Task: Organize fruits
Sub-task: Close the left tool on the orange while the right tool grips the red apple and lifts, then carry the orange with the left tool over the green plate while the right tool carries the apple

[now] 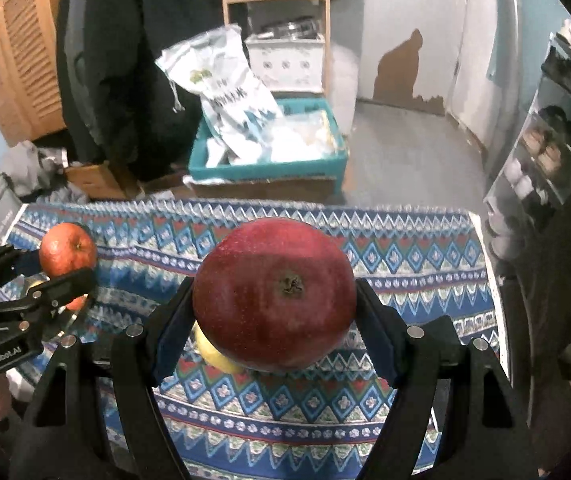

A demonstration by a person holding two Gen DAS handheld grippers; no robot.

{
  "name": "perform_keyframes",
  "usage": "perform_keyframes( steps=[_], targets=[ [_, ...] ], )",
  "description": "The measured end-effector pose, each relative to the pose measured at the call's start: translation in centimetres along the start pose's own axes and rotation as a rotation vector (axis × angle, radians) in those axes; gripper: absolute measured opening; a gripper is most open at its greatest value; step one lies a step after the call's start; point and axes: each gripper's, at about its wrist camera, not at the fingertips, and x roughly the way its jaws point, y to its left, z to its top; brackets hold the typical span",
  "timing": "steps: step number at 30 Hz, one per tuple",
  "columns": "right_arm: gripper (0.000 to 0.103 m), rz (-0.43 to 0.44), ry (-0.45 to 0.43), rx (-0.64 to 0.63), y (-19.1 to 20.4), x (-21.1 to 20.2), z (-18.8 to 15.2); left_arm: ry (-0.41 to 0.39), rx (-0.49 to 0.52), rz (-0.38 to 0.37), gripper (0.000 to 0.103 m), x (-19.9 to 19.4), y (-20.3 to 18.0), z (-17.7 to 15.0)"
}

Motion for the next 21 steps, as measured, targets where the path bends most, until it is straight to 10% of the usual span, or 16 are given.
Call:
perform_keyframes(
  steps=[21],
  targets=[
    [0.076,0.050,-0.119,-0.036,3.7,-4.5,3.2,-0.121,-0.032,-0.004,0.044,-5.6,1.8,1.2]
  ],
)
